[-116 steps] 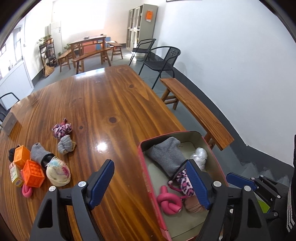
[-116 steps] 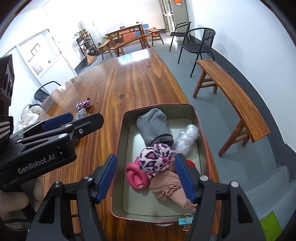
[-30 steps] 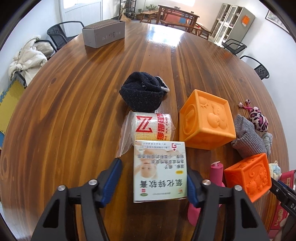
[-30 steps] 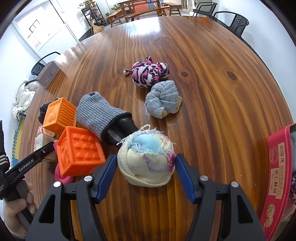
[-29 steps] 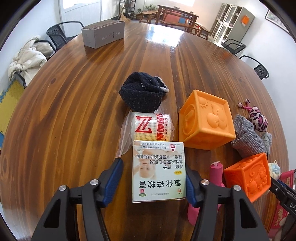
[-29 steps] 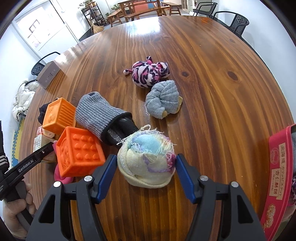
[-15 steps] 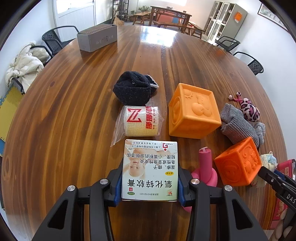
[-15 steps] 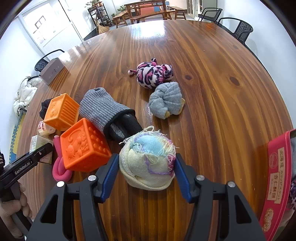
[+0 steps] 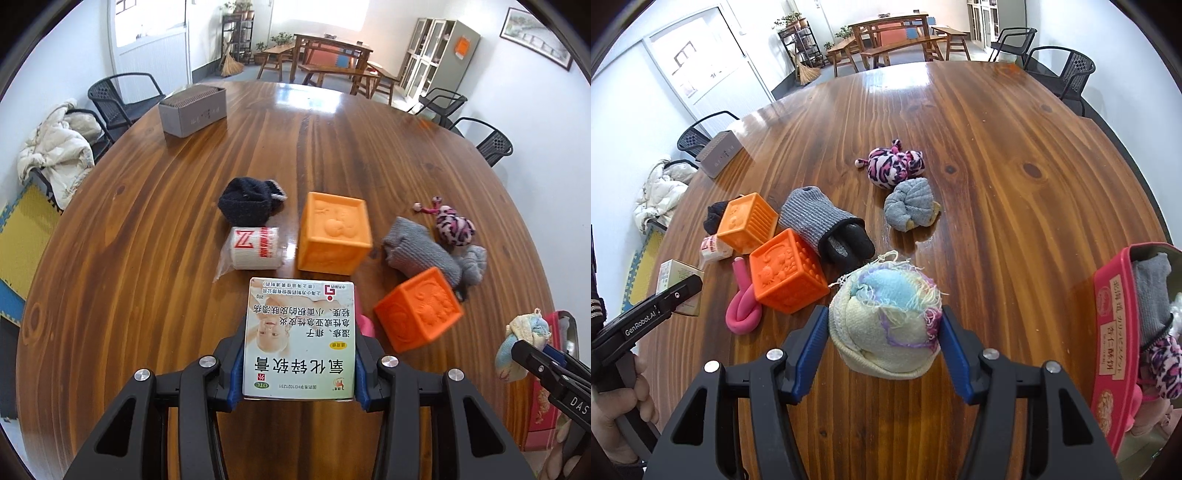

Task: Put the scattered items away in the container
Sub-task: 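Carry the medicine box and yarn ball with both tools over the box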

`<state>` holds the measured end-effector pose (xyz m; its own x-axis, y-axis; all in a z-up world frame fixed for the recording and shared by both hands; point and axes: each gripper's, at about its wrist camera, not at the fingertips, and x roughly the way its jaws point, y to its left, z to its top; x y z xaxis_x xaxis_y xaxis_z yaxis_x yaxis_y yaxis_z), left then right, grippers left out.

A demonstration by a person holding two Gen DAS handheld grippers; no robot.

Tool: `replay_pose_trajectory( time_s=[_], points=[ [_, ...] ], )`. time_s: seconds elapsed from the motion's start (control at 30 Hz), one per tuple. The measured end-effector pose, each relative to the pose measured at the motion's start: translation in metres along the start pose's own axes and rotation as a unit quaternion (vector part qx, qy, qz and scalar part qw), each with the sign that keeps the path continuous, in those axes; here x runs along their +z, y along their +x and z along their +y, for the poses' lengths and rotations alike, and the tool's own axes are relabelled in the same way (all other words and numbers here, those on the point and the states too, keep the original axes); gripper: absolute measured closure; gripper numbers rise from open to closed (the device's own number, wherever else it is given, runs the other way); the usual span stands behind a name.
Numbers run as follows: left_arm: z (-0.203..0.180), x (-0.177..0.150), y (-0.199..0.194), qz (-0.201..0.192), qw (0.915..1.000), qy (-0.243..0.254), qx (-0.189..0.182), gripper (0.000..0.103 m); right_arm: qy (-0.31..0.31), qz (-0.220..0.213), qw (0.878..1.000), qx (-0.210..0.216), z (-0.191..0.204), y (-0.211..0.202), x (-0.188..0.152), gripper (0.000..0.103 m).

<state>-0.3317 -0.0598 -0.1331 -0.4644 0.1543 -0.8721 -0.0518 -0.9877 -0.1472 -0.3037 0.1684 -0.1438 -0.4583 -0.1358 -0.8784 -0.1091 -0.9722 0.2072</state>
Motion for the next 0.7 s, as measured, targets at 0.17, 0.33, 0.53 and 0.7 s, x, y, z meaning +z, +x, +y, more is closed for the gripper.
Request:
replay_pose_trajectory(
  time_s=[0.17,0.33,0.53,0.7],
  points=[
    [-0.03,-0.005,-0.015,-0.01,0.9996,0.021,-0.015,0.057,-0.002,-0.013,1.0,0.007,-0.013,-0.023,-0.008,0.04],
    [-0.078,-0.013,-0.027,-0.01,0.9978,0.053,-0.039,0.057,0.013,-0.03,0.999,0.005,-0.045,-0.053,-0.022,0.04],
    [-0.149,-0.028,-0.038,-0.006,0.9914,0.106,-0.076,0.057,0.047,-0.052,0.997,-0.015,-0.098,-0.094,-0.04,0.04],
    [-0.206,-0.039,-0.042,-0.003,0.9841,0.142,-0.107,0.057,0.073,-0.061,0.995,-0.039,-0.144,-0.122,-0.056,0.04]
  ],
)
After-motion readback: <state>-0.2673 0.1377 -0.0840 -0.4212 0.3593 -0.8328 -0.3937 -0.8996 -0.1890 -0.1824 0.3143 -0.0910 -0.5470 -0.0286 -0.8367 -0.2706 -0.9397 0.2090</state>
